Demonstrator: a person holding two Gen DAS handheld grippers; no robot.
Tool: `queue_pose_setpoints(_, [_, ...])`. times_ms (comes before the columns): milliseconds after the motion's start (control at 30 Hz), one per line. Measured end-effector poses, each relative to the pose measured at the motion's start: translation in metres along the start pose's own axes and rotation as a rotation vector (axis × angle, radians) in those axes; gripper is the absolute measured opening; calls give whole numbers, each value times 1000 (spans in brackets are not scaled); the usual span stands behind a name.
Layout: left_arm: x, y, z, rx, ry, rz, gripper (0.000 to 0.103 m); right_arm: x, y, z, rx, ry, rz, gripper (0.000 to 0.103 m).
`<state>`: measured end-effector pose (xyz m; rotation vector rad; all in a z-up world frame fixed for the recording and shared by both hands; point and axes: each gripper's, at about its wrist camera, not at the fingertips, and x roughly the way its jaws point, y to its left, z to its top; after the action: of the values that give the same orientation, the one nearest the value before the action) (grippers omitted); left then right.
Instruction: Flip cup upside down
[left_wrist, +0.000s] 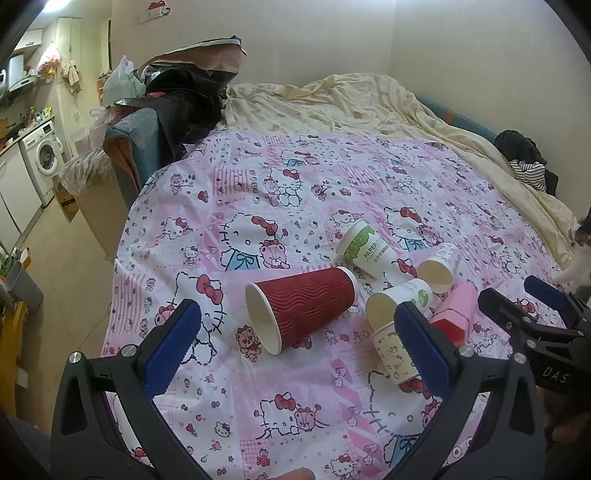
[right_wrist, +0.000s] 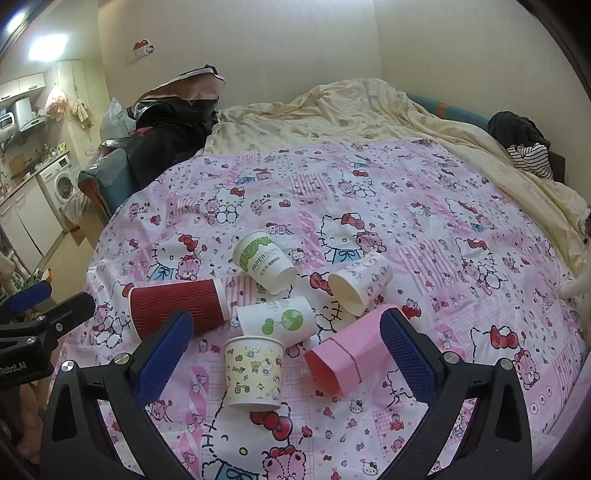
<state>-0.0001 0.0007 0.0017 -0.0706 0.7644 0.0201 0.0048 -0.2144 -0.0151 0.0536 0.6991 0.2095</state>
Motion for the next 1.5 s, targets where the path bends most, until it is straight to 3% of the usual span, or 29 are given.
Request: queue_pose_setpoints(1500, [3,0,-5,3,18,4,103,2,-1,-1,31,30,18,103])
